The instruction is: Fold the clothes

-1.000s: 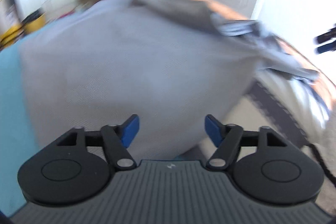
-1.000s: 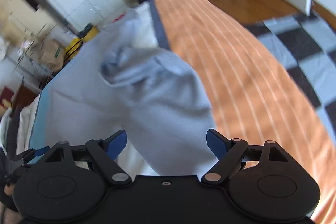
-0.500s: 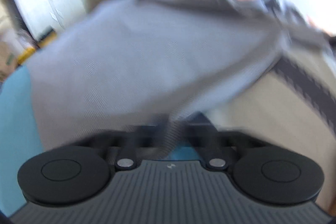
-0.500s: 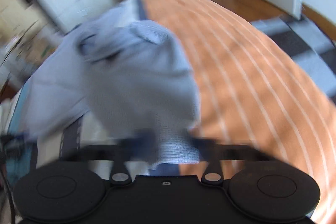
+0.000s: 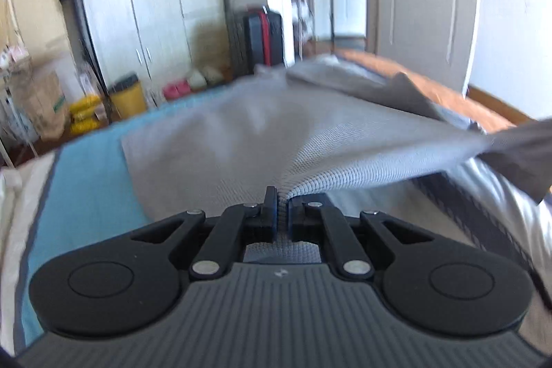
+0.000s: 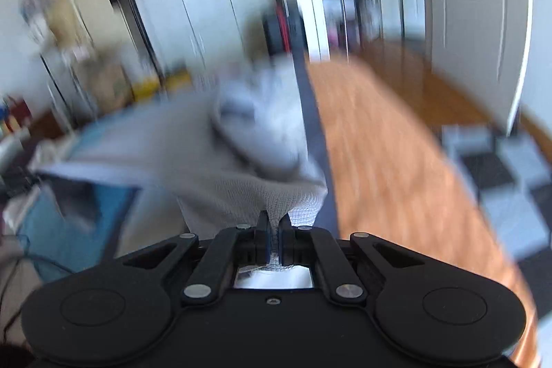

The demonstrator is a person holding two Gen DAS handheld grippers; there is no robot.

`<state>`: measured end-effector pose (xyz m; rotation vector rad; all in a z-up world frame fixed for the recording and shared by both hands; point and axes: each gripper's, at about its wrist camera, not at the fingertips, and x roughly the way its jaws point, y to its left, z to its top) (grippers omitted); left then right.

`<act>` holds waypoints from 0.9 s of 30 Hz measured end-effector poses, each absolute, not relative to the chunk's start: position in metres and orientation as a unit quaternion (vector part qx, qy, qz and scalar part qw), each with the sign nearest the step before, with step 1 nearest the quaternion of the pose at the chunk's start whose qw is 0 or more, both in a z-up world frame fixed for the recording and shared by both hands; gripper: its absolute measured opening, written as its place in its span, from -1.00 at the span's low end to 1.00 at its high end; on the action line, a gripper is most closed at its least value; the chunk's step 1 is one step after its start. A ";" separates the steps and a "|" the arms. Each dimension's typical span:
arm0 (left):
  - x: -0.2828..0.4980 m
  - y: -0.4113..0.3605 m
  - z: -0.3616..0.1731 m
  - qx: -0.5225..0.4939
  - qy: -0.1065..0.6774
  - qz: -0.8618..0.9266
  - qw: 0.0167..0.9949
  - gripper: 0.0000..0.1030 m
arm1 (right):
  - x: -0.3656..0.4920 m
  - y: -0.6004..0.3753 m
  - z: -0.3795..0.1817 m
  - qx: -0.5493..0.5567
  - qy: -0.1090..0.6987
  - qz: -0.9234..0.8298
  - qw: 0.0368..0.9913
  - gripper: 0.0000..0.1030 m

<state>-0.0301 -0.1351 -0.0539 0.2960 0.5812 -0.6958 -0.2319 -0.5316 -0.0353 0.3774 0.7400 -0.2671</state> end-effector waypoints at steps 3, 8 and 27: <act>-0.035 -0.135 -0.074 0.174 0.306 -0.327 0.877 -0.91 | -0.226 -0.538 -0.059 0.220 0.405 -0.126 0.879 -0.90; -0.030 -0.142 -0.101 0.221 0.364 -0.305 0.852 -0.73 | -0.221 -0.546 -0.035 0.257 0.391 -0.163 0.869 -0.52; 0.007 -0.175 -0.031 0.112 0.387 -0.326 0.855 0.35 | -0.006 -0.576 -0.057 0.215 0.371 -0.184 0.885 -0.02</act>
